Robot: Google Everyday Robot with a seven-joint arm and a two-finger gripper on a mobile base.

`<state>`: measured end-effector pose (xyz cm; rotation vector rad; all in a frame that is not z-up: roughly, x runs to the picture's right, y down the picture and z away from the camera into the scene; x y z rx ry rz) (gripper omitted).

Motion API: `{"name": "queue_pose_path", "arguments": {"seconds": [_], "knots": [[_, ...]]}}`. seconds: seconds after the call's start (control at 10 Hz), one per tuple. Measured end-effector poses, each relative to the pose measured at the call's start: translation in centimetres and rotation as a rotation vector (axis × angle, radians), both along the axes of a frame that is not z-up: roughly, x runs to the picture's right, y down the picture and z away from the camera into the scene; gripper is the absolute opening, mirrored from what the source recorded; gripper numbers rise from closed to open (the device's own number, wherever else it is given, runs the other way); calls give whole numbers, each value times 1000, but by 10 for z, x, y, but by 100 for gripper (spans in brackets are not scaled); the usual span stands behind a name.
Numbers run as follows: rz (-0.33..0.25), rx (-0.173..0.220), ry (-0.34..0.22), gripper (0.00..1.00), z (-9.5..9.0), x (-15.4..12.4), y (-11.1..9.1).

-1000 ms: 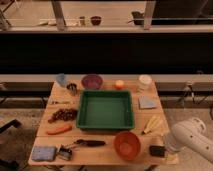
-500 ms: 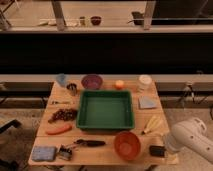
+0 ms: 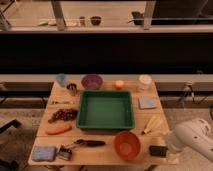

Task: Place eraser in table surface

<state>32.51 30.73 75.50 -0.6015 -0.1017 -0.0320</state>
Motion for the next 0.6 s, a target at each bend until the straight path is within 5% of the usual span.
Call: {"name": "queue_pose_path", "arguments": {"seconds": [0.4,0.6], "knots": [[16,-4,10,80,3,7,2],[15,-38,4,78,8,9,6]]}}
